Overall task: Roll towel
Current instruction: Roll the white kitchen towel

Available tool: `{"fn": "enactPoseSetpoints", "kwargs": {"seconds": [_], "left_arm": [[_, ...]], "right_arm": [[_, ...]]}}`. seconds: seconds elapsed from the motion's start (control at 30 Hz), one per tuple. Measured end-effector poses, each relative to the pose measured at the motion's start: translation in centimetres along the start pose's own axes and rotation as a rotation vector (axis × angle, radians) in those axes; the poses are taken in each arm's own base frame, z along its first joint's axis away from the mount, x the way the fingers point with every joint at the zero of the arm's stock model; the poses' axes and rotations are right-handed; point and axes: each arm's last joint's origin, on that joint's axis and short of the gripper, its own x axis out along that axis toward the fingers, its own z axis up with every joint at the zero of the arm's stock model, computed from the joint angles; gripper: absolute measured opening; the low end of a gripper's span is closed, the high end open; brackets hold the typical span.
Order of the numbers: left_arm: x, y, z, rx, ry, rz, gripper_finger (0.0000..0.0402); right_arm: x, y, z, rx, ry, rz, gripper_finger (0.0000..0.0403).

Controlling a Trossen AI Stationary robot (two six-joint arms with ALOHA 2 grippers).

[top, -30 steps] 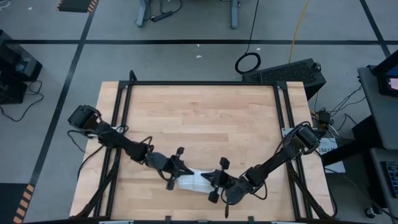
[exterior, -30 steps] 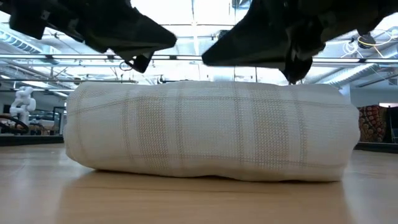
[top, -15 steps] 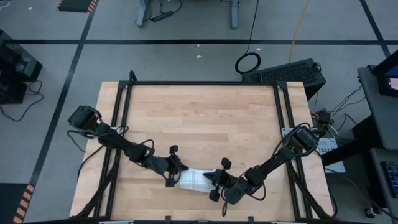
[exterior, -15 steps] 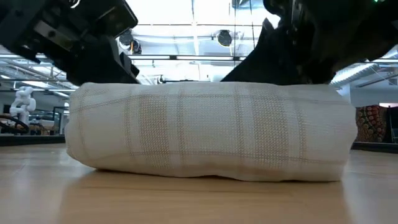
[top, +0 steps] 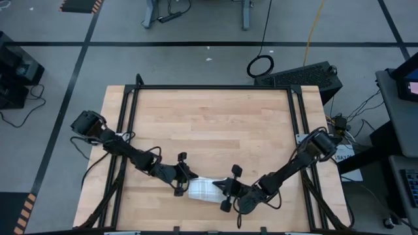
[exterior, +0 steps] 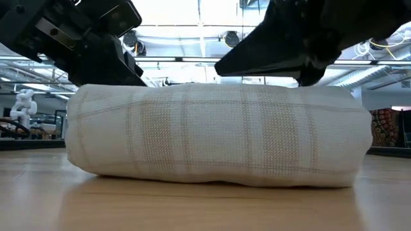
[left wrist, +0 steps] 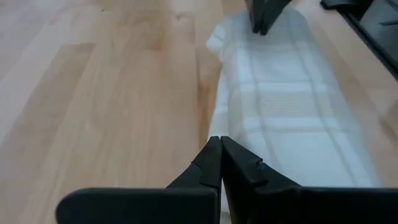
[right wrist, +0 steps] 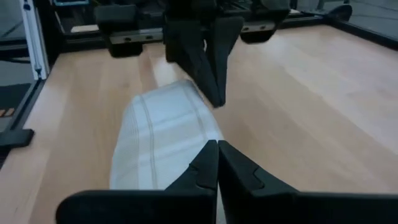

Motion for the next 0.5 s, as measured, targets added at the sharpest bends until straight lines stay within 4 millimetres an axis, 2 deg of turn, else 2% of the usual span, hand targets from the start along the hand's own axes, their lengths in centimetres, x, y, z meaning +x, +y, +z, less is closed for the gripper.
{"fn": "enactPoseSetpoints", "kwargs": {"seconds": [0.3, 0.5], "left_arm": [[-2.2, -0.9, 1.5, 0.018, -0.071, 0.013, 0.001], [-1.3, -1.5, 0.0, 0.015, -0.007, 0.011, 0.001]], "right_arm": [[-0.5, -0.6, -1.0, -0.03, 0.092, -0.045, 0.0], [-0.5, -0.8, -1.3, -0.031, 0.11, -0.058, 0.0]]}}
